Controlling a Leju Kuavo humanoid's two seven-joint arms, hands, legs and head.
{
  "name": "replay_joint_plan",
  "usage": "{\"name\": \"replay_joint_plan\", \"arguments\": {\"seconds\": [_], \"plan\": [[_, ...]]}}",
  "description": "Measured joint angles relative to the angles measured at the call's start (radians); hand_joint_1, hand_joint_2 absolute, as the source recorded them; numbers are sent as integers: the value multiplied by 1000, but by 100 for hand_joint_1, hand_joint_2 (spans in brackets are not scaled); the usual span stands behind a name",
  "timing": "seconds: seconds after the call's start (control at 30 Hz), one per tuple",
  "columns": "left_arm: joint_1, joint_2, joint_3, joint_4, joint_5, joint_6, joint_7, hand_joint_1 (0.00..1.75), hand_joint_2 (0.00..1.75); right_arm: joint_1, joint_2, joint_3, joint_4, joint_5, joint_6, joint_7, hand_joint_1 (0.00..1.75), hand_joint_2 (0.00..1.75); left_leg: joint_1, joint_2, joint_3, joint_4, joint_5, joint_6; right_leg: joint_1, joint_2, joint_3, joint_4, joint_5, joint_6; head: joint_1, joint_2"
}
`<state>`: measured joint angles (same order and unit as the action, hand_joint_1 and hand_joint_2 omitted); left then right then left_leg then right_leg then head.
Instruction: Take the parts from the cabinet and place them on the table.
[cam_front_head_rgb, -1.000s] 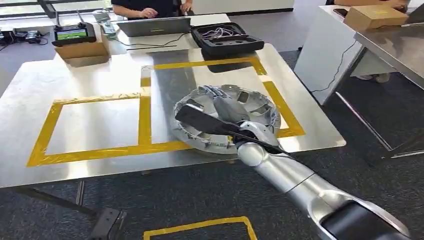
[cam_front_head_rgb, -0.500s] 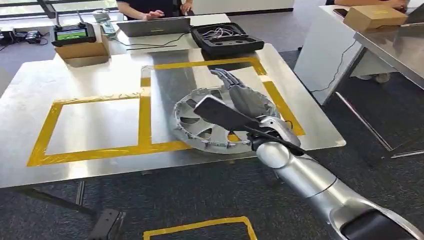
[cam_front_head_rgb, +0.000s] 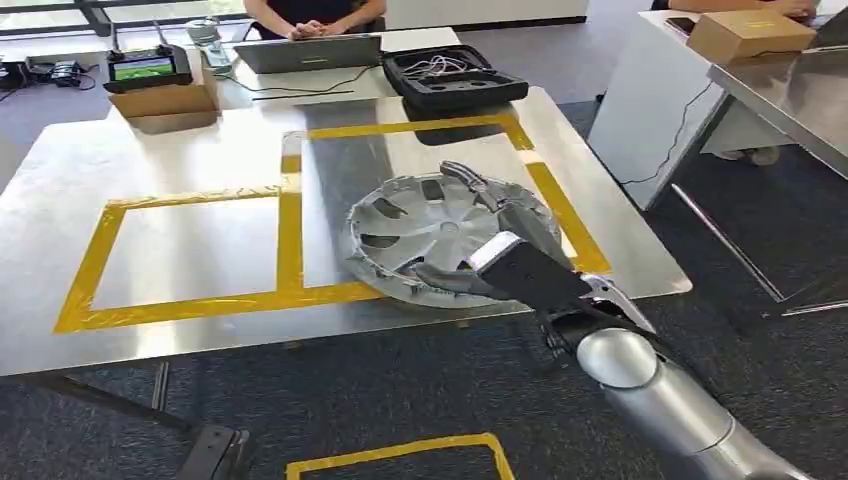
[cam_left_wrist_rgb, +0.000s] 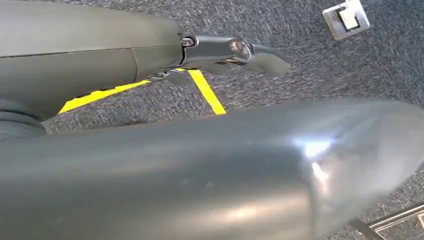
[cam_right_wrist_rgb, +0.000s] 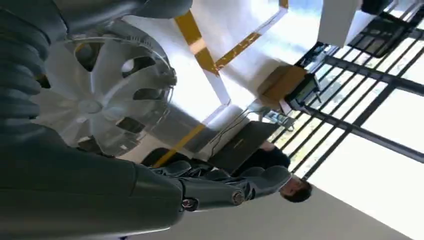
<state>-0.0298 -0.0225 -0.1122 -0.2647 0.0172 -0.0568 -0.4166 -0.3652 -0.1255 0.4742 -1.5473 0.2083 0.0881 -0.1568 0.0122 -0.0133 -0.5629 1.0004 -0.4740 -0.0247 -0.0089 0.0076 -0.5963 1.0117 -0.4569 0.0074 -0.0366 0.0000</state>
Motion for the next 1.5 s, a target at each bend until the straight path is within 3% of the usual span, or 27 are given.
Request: {"name": "replay_joint_plan", "arguments": {"seconds": [0.4, 1.03, 1.5], "plan": [[24, -2, 11, 10, 11, 12, -29, 0, 0, 220, -69, -98, -193, 42, -20, -58, 0, 175, 0, 0, 1, 0, -2, 3, 0, 0, 2, -2, -1, 1, 0, 0], [31, -16, 26, 24, 18, 18, -48, 0, 0, 493, -75, -233, -346, 49, -111, -98, 0, 175, -3, 0, 5, 0, -5, 7, -2, 0, 7, -2, -5, 7, 0, 0], [45, -21, 49, 40, 31, 19, -60, 0, 0, 666, -51, -359, -435, 53, -196, -55, 0, 175, -6, 1, 9, 0, -10, 11, -2, 0, 12, -3, -9, 10, 0, 0]]}}
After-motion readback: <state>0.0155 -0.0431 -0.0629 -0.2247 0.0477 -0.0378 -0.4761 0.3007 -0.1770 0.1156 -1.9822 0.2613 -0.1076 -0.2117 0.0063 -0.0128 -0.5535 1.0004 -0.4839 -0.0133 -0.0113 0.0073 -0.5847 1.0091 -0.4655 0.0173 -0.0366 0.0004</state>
